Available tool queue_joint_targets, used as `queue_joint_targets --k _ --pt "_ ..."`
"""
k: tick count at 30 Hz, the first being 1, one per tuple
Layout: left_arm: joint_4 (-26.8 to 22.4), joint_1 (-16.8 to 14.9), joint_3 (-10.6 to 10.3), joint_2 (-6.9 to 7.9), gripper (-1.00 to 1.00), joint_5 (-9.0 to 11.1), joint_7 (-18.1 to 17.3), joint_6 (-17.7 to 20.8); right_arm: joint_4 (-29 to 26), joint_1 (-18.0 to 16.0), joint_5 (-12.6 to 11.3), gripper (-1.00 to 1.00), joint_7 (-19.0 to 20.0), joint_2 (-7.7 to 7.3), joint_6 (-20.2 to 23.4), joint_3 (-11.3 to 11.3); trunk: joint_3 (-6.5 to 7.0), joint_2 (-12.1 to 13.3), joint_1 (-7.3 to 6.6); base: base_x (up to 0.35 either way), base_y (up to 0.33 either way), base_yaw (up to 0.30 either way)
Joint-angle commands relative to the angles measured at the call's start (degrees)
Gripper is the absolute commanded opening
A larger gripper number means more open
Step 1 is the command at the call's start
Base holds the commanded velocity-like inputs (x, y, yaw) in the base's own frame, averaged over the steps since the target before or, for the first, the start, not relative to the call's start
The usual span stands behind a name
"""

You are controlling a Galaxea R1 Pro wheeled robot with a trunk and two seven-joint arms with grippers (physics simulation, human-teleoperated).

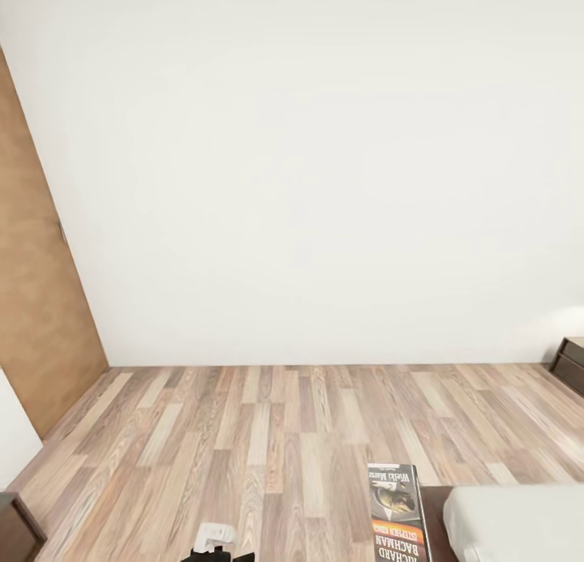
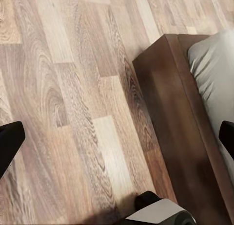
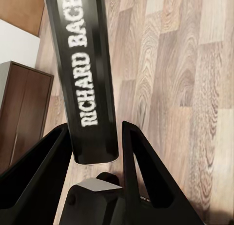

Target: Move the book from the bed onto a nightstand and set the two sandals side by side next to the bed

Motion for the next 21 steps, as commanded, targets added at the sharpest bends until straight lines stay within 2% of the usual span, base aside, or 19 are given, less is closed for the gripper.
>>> queue_joint_targets --k 1,21 --pt "0.05 -0.05 0.37 -0.02 1.0 -0.24 -0.27 -0.11 -0.07 -0.05 -0.73 -1.0 0.1 -0.05 0.61 0.15 -0.09 -0.07 0.05 0.331 0.0 0.0" --pt "0.09 -0.05 0.28 -0.02 1.0 -0.24 -0.27 -0.16 -0.07 -0.05 -0.73 -1.0 0.1 -0.03 0.61 0.15 -0.09 -0.07 0.05 0.332 0.0 0.0"
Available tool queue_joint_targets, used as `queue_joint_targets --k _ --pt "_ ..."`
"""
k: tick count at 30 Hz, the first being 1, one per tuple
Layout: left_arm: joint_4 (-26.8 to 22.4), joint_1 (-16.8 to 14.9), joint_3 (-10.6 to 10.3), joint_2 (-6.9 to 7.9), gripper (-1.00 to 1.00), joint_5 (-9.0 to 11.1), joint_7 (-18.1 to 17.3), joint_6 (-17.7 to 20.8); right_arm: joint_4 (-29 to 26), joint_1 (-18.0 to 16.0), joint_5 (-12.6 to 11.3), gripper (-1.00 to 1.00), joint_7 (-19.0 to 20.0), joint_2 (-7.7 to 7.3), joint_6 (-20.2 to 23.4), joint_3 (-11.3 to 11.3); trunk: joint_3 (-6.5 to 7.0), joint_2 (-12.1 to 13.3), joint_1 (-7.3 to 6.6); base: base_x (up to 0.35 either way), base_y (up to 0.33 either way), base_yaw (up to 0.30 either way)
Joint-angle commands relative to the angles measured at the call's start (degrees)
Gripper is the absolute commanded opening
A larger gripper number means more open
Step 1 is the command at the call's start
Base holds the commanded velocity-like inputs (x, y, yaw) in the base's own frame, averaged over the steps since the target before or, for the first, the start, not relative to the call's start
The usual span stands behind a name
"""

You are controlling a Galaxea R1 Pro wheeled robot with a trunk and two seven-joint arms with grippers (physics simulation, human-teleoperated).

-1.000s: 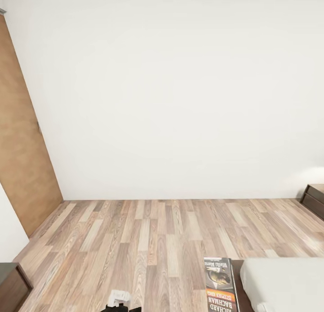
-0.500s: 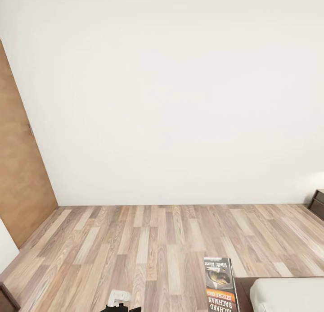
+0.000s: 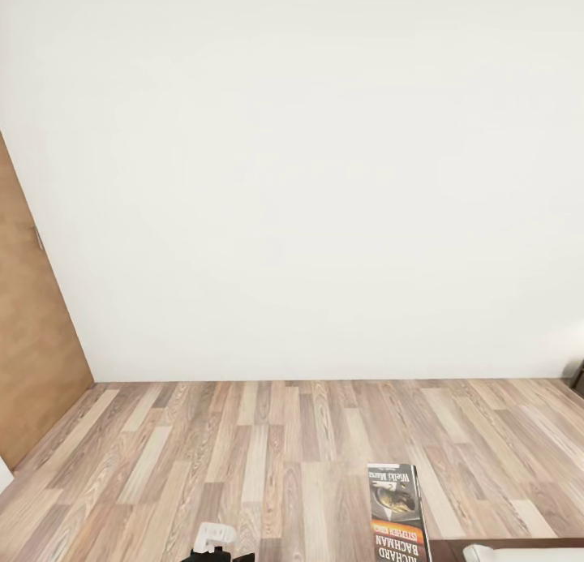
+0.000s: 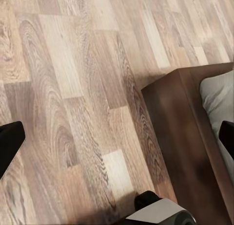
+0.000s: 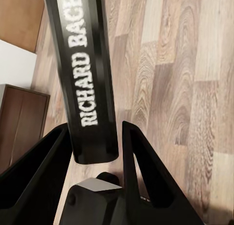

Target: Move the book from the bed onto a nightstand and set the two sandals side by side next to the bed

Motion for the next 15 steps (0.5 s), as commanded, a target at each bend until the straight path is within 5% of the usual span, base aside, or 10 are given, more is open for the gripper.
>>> queue_joint_targets --k 1,15 --pt "0.06 -0.05 0.37 -0.02 1.0 -0.24 -0.27 -0.13 -0.07 -0.05 -0.73 -1.0 0.1 -0.05 0.61 0.15 -0.09 -0.07 0.05 0.332 0.0 0.0" --pt "0.08 -0.05 0.36 -0.02 1.0 -0.24 -0.27 -0.08 -0.07 -0.05 -0.73 -1.0 0.1 -0.06 0.61 0.15 -0.09 -0.07 0.05 0.332 0.0 0.0"
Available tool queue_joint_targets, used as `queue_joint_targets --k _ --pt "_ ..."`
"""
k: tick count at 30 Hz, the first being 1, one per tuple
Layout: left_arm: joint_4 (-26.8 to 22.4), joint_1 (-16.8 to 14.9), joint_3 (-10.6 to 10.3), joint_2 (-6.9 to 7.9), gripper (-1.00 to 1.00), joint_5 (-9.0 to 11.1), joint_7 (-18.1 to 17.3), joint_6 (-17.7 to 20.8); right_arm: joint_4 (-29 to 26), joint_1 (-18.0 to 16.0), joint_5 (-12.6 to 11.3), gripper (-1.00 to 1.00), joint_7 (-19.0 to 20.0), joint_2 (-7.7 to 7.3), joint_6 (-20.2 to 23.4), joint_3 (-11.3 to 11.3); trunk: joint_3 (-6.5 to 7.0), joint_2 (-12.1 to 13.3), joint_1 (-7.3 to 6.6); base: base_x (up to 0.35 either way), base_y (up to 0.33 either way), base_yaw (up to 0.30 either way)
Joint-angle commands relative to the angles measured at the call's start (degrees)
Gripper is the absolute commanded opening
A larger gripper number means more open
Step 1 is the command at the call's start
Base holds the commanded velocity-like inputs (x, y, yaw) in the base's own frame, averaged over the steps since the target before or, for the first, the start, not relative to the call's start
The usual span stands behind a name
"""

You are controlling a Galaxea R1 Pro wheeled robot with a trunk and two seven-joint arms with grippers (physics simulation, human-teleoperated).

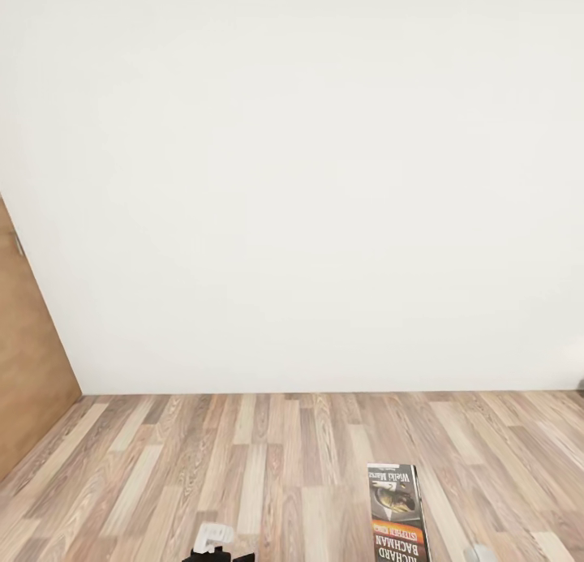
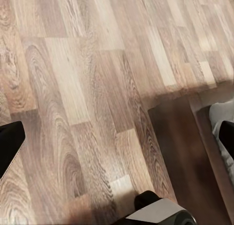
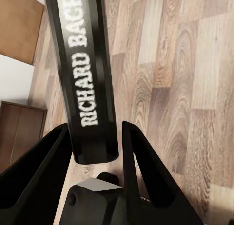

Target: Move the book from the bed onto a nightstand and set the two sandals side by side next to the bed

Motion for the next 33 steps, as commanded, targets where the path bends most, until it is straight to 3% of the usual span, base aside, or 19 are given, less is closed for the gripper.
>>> queue_joint_targets --k 1,33 --pt "0.05 -0.05 0.37 -0.02 1.0 -0.24 -0.27 -0.11 -0.07 -0.05 -0.73 -1.0 0.1 -0.05 0.61 0.15 -0.09 -0.07 0.05 0.332 0.0 0.0" --pt "0.06 -0.05 0.37 -0.11 1.0 -0.32 -0.01 -0.11 -0.07 -0.05 -0.73 -1.0 0.09 -0.05 0.61 0.15 -0.09 -0.07 0.05 0.332 0.0 0.0"
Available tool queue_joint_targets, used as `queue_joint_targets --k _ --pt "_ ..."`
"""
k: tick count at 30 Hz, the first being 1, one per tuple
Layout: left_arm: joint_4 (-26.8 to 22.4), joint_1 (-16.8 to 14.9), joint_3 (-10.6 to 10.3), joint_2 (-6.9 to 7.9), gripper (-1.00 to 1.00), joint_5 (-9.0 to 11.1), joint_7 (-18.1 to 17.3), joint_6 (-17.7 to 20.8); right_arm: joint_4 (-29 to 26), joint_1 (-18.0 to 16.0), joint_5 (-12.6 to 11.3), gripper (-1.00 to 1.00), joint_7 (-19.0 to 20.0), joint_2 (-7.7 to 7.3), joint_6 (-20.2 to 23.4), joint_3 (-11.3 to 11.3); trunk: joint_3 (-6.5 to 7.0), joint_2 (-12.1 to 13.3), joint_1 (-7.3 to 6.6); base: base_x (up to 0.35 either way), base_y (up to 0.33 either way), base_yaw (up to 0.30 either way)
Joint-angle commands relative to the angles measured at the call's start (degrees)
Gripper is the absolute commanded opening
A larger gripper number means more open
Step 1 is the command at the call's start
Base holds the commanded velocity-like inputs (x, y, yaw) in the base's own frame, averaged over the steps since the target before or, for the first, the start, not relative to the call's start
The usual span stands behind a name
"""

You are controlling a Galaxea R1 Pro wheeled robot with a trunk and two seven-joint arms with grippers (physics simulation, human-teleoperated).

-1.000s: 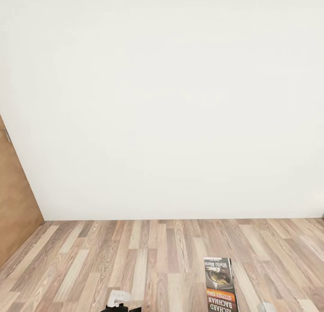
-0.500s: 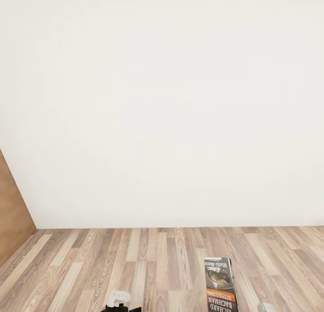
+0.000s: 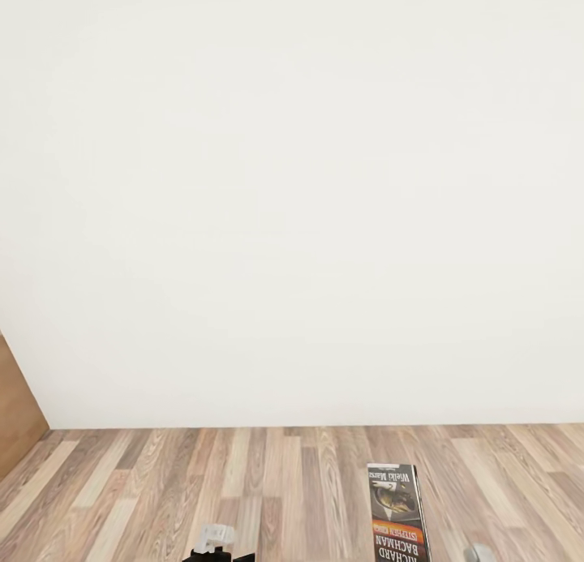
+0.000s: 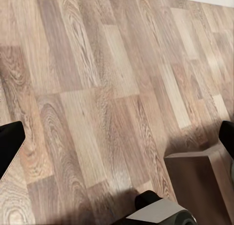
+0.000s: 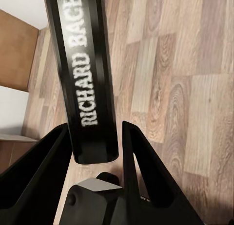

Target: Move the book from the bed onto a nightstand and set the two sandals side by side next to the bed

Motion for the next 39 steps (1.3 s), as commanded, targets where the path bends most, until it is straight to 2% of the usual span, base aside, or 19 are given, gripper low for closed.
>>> queue_joint_targets --k 1,39 --pt "0.05 -0.05 0.4 -0.03 1.0 -0.25 -0.26 -0.13 -0.07 -0.05 -0.73 -1.0 0.1 -0.05 0.61 0.15 -0.09 -0.07 0.05 0.332 0.0 0.0" --pt "0.4 -0.05 0.4 -0.03 1.0 -0.25 -0.26 -0.19 -0.07 -0.05 -0.73 -1.0 0.1 -0.05 0.61 0.15 -0.09 -0.07 0.05 0.32 0.0 -0.001"
